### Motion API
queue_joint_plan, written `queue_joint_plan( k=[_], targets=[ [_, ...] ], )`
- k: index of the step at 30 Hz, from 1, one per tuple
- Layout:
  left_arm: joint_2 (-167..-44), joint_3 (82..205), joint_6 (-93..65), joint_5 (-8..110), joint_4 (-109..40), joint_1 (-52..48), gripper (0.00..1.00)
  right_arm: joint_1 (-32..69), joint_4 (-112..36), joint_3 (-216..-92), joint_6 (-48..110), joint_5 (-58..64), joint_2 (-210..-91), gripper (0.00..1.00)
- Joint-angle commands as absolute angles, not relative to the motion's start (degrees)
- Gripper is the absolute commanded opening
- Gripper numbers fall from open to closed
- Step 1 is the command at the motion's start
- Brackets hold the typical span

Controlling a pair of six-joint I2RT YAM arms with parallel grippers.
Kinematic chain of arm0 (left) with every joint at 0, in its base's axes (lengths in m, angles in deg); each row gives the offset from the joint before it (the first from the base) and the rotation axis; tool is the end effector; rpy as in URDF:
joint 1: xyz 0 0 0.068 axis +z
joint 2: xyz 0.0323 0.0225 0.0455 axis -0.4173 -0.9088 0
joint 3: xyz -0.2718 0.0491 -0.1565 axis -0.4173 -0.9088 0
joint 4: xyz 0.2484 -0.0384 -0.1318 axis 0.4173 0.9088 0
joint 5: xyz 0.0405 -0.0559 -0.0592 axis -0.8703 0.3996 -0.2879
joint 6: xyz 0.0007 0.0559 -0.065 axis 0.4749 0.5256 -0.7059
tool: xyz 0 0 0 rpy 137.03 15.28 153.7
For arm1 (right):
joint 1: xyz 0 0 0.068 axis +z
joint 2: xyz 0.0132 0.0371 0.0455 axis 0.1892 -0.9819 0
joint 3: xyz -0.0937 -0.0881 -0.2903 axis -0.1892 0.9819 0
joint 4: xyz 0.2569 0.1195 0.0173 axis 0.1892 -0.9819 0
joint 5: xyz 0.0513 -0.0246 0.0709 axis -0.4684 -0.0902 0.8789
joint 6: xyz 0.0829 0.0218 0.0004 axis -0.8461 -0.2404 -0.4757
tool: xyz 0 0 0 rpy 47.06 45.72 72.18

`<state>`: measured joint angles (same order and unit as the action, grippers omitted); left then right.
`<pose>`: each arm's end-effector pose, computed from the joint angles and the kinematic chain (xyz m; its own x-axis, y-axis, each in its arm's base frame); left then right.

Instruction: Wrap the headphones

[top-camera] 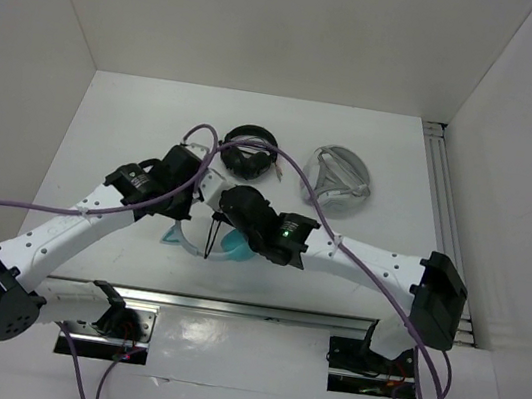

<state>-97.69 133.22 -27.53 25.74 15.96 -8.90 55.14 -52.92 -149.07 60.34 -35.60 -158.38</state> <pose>0.2293 -0.1260 0.3149 -0.7726 0.0199 -0.6346 0.0616 0.9971 -0.0437 0.1996 0.3527 0.3191 0.0233 -0.7522 -0.6585 -0.6462 0.4912 -0.5840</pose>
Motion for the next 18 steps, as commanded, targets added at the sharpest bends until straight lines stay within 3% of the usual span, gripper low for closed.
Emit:
queue_joint_plan(
  k=[1,14,16,18],
  targets=[
    [-96.0,133.3,-27.0,28.5,17.9,-13.2,0.0,49.3,-44.6,-149.9,58.2,-36.3,-160.4,0.25],
    [-94.8,133.9,-27.0,30.3,19.0,-14.3,0.0,44.3,-42.2,-150.4,55.9,-32.7,-164.5,0.26],
    [-95.4,133.9,-27.5,30.3,19.0,-14.3,0.0,43.6,-42.2,-150.4,54.6,-32.0,-164.5,0.3],
    [-95.4,134.5,-28.1,30.8,18.5,-14.3,0.0,42.8,-42.2,-149.9,53.6,-30.0,-164.0,0.42]
  ],
)
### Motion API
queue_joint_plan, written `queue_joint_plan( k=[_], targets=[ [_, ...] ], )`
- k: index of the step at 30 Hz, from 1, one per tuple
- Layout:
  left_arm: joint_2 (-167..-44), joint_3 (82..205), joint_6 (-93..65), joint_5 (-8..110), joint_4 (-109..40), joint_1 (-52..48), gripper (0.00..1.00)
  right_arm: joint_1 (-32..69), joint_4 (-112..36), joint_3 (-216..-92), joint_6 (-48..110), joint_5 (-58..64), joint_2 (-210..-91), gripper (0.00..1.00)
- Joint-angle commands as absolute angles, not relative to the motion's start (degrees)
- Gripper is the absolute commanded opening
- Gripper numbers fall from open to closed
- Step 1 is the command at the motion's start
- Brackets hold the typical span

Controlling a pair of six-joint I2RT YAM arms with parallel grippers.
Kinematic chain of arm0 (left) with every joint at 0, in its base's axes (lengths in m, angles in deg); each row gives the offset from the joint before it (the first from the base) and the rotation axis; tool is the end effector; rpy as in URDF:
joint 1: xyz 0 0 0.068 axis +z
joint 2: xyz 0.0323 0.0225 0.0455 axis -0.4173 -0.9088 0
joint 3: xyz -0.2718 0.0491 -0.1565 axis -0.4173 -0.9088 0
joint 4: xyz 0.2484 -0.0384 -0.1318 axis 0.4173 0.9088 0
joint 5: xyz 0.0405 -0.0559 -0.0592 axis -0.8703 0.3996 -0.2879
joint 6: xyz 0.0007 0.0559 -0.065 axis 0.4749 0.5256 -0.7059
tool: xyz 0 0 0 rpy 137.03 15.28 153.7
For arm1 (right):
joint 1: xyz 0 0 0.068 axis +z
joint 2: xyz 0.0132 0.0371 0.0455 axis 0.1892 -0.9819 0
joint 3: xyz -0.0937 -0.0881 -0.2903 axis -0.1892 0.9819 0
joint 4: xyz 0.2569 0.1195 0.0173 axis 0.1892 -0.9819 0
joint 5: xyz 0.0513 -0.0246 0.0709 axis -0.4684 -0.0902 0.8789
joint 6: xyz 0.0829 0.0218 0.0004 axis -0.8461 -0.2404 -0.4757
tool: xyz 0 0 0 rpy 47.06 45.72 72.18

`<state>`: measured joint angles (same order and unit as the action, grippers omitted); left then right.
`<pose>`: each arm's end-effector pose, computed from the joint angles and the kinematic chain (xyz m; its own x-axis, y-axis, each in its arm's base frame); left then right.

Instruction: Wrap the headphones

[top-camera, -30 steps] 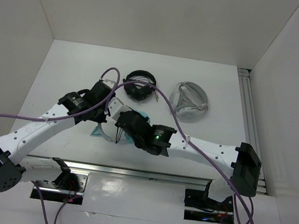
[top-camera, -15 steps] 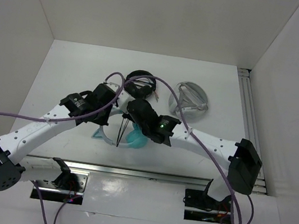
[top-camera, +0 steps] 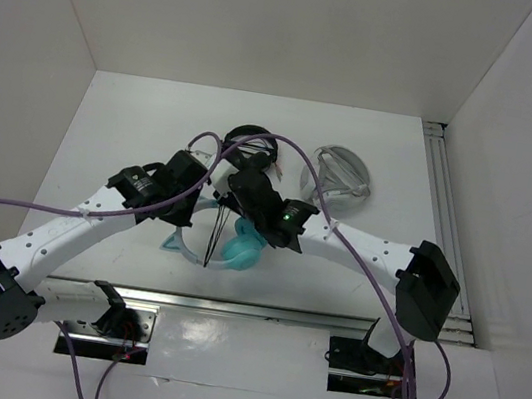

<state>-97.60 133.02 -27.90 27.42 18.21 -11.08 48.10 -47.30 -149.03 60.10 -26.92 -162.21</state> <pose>0.2191 -0.1334 0.3102 -0.8002 0.0590 -0.5968 0.1090 0.9929 -0.0480 0.2454 0.3522 0.3012 -0.0165 -0.7057 -0.7083 -0.6807 0.5268 -0.5090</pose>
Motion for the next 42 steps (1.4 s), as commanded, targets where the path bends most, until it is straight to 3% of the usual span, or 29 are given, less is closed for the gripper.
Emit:
queue_joint_plan(
  k=[1,7,8,9,11,12,17,29,35,42],
  targets=[
    [-95.4,134.5,-28.1,31.3,18.5,-14.3,0.0,42.1,-42.2,-149.2,52.7,-30.0,-164.0,0.42],
    [-94.8,135.0,-28.6,32.5,17.4,-14.3,0.0,41.0,-40.5,-146.6,51.0,-28.0,-160.7,0.49],
    [-95.4,135.0,-29.1,32.5,17.4,-14.3,0.0,40.3,-40.5,-146.6,50.5,-28.0,-160.1,0.56],
    [-95.4,135.5,-29.1,32.5,17.4,-14.3,0.0,39.7,-40.5,-145.8,50.5,-27.4,-158.8,0.73],
    [-95.9,136.0,-29.1,32.5,17.9,-14.3,0.0,38.8,-39.9,-144.3,49.1,-25.9,-157.0,0.77],
    [-95.9,136.0,-29.7,32.5,17.9,-14.3,0.0,38.1,-39.2,-142.9,48.4,-25.4,-155.1,0.87],
    [-96.5,137.1,-31.1,30.9,19.0,-13.0,0.0,36.9,-38.5,-141.2,47.3,-25.9,-151.0,0.95],
    [-98.2,137.6,-36.0,24.2,19.9,-10.6,0.0,35.3,-42.7,-142.6,41.2,-29.5,-144.5,0.99],
    [-98.2,133.0,-49.6,12.8,18.6,-4.3,0.0,35.3,-49.6,-144.2,35.9,-28.7,-137.1,0.99],
    [-97.0,125.6,-64.3,8.9,17.8,5.9,0.0,42.1,-51.4,-138.8,31.8,-26.9,-129.7,0.99]
  ],
)
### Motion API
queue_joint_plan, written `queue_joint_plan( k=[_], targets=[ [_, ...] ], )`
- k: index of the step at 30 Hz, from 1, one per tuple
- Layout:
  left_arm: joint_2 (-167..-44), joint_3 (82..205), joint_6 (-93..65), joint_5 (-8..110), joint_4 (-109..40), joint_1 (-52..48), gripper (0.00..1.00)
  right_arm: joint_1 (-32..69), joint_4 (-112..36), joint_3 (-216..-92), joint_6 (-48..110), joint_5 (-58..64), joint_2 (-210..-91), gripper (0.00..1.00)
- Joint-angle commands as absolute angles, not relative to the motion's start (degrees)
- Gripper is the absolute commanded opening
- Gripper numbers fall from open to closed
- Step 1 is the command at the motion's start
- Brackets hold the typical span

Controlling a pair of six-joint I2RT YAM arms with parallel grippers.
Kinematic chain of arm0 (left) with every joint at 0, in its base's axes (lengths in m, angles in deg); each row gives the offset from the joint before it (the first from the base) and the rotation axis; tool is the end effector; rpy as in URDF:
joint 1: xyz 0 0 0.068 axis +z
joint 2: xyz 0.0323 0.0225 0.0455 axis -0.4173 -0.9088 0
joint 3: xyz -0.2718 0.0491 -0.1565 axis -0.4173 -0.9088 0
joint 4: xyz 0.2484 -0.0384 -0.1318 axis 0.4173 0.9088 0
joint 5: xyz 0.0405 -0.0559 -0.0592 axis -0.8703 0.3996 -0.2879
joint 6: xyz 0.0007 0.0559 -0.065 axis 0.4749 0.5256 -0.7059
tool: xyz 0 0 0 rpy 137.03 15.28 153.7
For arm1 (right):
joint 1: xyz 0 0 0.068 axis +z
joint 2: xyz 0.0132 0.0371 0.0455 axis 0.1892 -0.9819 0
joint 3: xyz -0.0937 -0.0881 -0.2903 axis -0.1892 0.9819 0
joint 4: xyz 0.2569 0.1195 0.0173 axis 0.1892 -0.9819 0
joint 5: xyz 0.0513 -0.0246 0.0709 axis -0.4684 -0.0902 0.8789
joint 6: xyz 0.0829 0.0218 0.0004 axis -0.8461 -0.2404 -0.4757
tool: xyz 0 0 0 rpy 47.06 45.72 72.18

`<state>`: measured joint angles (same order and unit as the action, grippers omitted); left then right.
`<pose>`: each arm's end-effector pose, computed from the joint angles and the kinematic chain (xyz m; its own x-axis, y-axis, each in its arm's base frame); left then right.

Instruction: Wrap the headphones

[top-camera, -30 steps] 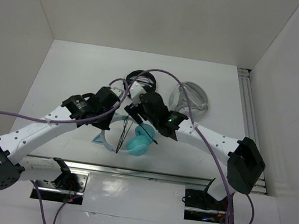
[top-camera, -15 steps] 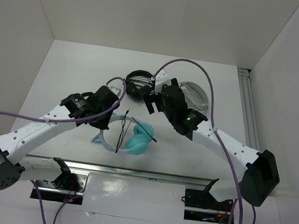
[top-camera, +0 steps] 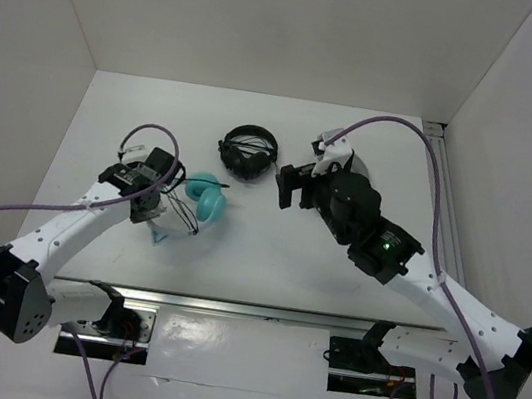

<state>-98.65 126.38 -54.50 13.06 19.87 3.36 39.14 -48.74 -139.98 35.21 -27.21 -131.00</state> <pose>0.2362 -0.0522 0.2702 -0.6169 -0.4995 -0.6082 -0.5941 0.8024 -0.0564 0.2035 0.1972 0.4180 -0.1468 -0.1084 -0.9832 -0.4553 0.8898 -0.0302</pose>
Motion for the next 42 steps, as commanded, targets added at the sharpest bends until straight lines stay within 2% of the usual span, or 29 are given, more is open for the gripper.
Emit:
queue_joint_plan(
  k=[1,11,14,18,21,23,25,26,29,30,31,33,34,42],
  targets=[
    [-97.6,125.1,-67.9,7.9,19.1,8.4,0.0,43.6,-51.5,-138.8,31.0,-27.5,-129.2,0.99],
    [-99.8,117.3,-82.3,3.7,20.7,26.8,0.0,49.9,-50.4,-134.2,29.1,-29.2,-129.2,0.99],
    [-101.5,114.1,-86.2,6.3,19.1,35.7,0.0,49.9,-48.9,-132.7,28.5,-27.8,-129.8,0.99],
    [-105.0,112.1,-82.3,10.8,12.7,41.3,0.02,50.5,-48.4,-131.6,28.5,-26.1,-129.8,0.99],
    [-109.7,112.0,-81.2,13.2,10.4,44.6,0.21,51.1,-48.4,-131.1,28.0,-26.1,-130.3,0.99],
    [-111.5,112.0,-79.3,15.6,7.7,45.3,0.25,51.1,-47.9,-130.0,27.4,-26.1,-129.6,0.99],
    [-112.7,112.0,-78.0,17.2,6.1,45.9,0.36,51.1,-47.8,-129.4,27.4,-25.5,-129.6,0.99],
    [-112.7,112.0,-77.5,17.7,5.3,45.9,0.48,51.6,-47.8,-129.4,27.4,-25.5,-129.1,0.99],
    [-111.4,111.5,-76.2,18.3,4.7,45.9,0.72,51.6,-47.8,-128.8,26.9,-25.5,-129.1,0.99],
    [-110.8,111.5,-76.2,18.9,4.7,45.9,0.85,51.6,-47.8,-128.8,26.9,-25.5,-128.5,0.99],
    [-110.1,111.5,-75.7,18.9,4.7,45.9,0.91,52.2,-47.8,-128.8,26.9,-25.5,-128.5,0.99],
    [-107.3,111.5,-74.9,19.6,4.7,45.9,0.94,52.2,-48.5,-128.8,26.4,-25.5,-128.5,0.99],
    [-106.3,111.5,-74.2,19.6,4.7,45.9,1.0,52.7,-48.6,-129.3,26.4,-25.5,-128.5,0.99],
    [-94.0,114.8,-72.2,18.3,9.1,41.7,1.0,55.0,-52.0,-131.9,26.4,-28.9,-128.0,0.99]
  ],
)
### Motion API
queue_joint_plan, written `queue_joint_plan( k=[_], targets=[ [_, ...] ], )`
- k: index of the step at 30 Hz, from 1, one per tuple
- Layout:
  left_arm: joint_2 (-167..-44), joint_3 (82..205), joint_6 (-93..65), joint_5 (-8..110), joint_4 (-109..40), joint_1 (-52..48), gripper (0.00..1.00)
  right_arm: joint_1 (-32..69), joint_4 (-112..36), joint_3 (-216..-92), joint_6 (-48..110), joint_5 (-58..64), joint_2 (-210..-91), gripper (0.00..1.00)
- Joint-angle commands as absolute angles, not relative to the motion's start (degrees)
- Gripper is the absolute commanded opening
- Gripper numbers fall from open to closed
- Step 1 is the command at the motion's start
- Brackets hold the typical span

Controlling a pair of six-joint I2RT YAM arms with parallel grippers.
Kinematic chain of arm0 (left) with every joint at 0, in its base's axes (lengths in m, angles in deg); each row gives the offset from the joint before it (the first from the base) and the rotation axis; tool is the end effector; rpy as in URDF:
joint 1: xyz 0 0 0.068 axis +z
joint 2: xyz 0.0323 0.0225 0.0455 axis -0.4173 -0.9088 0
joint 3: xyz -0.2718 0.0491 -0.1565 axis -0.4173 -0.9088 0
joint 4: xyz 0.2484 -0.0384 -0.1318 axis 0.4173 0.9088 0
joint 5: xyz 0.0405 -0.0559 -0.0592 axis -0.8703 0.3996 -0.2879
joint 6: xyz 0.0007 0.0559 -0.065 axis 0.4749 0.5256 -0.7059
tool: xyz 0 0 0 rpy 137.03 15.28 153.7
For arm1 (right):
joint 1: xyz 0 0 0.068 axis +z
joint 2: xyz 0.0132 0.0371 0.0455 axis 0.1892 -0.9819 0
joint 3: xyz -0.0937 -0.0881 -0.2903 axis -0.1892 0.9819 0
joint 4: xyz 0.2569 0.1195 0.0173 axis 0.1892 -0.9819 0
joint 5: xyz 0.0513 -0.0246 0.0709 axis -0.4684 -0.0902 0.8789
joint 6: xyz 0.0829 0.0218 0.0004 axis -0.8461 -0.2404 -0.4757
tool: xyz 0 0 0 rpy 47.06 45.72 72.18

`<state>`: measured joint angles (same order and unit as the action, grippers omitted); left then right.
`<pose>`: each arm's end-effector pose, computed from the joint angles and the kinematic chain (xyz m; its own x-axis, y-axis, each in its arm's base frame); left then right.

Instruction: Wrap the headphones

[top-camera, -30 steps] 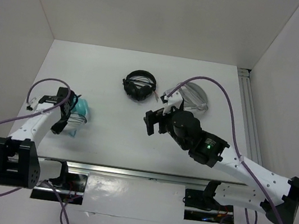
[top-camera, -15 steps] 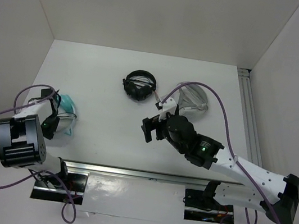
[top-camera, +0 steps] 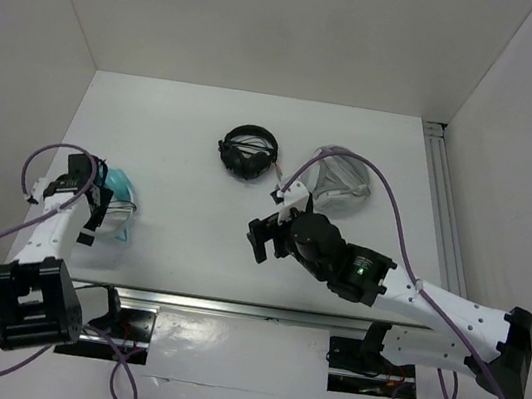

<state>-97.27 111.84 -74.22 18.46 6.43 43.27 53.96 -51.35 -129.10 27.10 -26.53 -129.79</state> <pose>0.2043 0.1013 0.2022 0.1673 -0.8605 -0.4813 -0.9578 -0.0260 -0.2864 0.1420 0.2355 0.3393 -0.2960 -0.2231 -0.9288 -0.6474 0.7618 0.0233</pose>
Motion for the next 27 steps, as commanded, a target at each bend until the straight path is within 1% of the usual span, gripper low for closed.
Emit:
queue_joint_plan(
  k=[1,3,4,5,6,8,10,11,12,13,14,15,17,19,24,27],
  targets=[
    [-92.8,115.6,-71.6,18.9,9.8,40.8,1.0,55.0,-53.5,-133.0,25.7,-29.6,-128.0,0.99],
    [-88.3,118.7,-66.2,21.1,10.5,37.7,1.0,55.5,-55.8,-136.2,24.8,-34.6,-128.9,0.99],
    [-86.7,120.4,-63.3,22.5,12.0,37.0,1.0,56.3,-59.8,-137.5,24.8,-37.2,-129.4,0.99],
    [-85.1,122.1,-56.9,23.4,12.7,36.0,1.0,57.0,-62.2,-138.9,23.0,-43.1,-129.9,0.99],
    [-81.3,125.1,-53.9,24.3,13.3,34.0,1.0,57.6,-64.8,-140.4,21.8,-45.0,-129.9,0.99],
    [-77.1,127.6,-44.0,28.2,13.8,33.3,1.0,58.3,-69.4,-144.1,21.2,-47.2,-128.8,0.99],
    [-71.2,130.8,-38.5,30.9,13.8,32.6,1.0,58.9,-71.4,-148.5,21.2,-47.2,-125.9,0.99],
    [-70.0,132.3,-36.8,29.6,13.8,31.9,1.0,58.9,-74.1,-150.4,20.7,-48.4,-125.0,0.99],
    [-68.9,134.2,-36.3,28.5,17.0,28.2,1.0,58.9,-75.5,-152.4,20.7,-49.0,-124.3,0.99],
    [-67.8,137.4,-35.5,29.0,17.1,27.1,1.0,58.9,-77.2,-154.4,20.7,-49.9,-123.7,0.99],
    [-65.9,139.5,-35.5,30.9,18.3,27.1,1.0,58.9,-80.4,-158.7,20.7,-49.9,-122.9,0.99],
    [-64.9,143.7,-34.4,32.5,19.2,26.6,1.0,58.9,-81.7,-160.4,20.7,-50.6,-122.9,0.99],
    [-62.4,147.4,-34.4,34.5,19.2,26.6,1.0,58.9,-83.7,-164.3,20.7,-50.6,-120.9,0.99],
    [-59.7,153.2,-34.4,36.4,19.7,26.6,1.0,58.9,-86.2,-166.3,20.7,-50.6,-119.8,0.99],
    [-56.3,161.1,-33.3,38.9,22.8,26.6,1.0,58.9,-92.4,-171.5,19.9,-48.3,-116.7,0.99],
    [-55.4,163.9,-30.6,36.7,24.6,26.6,1.0,58.3,-92.4,-171.4,19.3,-48.3,-114.5,0.99]
  ],
)
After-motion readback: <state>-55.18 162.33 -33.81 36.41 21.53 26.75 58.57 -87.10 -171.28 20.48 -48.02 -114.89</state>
